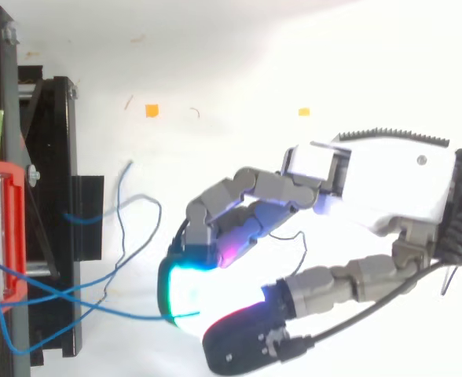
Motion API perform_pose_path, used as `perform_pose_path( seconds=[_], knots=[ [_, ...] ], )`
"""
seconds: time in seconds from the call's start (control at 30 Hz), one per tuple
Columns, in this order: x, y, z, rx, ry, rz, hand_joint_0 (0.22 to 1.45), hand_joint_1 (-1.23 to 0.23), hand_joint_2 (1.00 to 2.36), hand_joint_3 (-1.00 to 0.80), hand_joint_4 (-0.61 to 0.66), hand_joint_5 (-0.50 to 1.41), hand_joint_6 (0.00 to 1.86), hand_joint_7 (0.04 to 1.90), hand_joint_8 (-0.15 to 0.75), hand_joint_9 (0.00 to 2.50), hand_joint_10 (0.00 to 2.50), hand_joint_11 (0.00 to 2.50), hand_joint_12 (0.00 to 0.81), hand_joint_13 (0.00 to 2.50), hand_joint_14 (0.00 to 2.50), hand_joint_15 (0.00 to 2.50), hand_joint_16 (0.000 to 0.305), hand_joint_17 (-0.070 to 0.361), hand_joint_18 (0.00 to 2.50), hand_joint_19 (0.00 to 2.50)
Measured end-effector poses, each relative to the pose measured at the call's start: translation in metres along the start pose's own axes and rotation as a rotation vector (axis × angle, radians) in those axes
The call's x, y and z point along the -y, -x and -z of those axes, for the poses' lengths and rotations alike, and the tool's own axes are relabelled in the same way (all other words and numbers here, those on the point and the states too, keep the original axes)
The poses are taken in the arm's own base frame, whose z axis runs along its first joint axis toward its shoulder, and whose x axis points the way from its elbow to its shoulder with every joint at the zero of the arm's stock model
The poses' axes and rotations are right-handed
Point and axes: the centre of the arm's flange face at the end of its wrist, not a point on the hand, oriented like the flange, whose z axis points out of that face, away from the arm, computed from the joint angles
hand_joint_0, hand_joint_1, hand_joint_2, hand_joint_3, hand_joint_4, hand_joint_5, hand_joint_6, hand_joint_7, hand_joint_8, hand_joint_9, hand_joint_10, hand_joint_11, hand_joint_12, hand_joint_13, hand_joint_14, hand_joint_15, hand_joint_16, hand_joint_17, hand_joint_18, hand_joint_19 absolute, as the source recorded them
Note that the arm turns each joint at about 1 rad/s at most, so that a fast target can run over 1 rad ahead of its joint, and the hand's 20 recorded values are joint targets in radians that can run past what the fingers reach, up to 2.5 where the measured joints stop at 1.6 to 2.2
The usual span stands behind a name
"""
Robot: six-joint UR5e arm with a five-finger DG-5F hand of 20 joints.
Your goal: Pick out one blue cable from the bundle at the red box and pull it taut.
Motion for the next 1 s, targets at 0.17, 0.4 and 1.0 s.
perform_pose_path(
  seconds=[0.17, 0.4, 1.0],
  knots=[
    [0.0001, -0.0058, 0.0004, -0.023, 0.004, 0.009, 0.58, -0.75, 1.02, -0.11, -0.17, -0.06, 0.87, 1.04, 0.279, 0.82, 0.01, 0.26, 0.291, 0.56, 0.01, 0.19, 0.04, 0.091, 0.6, 0.35],
    [-0.0006, -0.0101, 0.0005, -0.043, 0.009, 0.028, 0.58, -0.75, 1.02, -0.11, -0.16, -0.06, 0.87, 1.04, 0.279, 0.84, 0.01, 0.28, 0.293, 0.57, 0.01, 0.19, 0.041, 0.092, 0.58, 0.35],
    [-0.0007, -0.0104, 0.0005, -0.043, 0.01, 0.034, 0.58, -0.75, 1.02, -0.09, -0.02, -0.06, 0.87, 1.18, 0.292, 0.89, 0.01, 0.29, 0.311, 0.66, 0.01, 0.22, 0.044, 0.099, 0.67, 0.38]
  ],
)
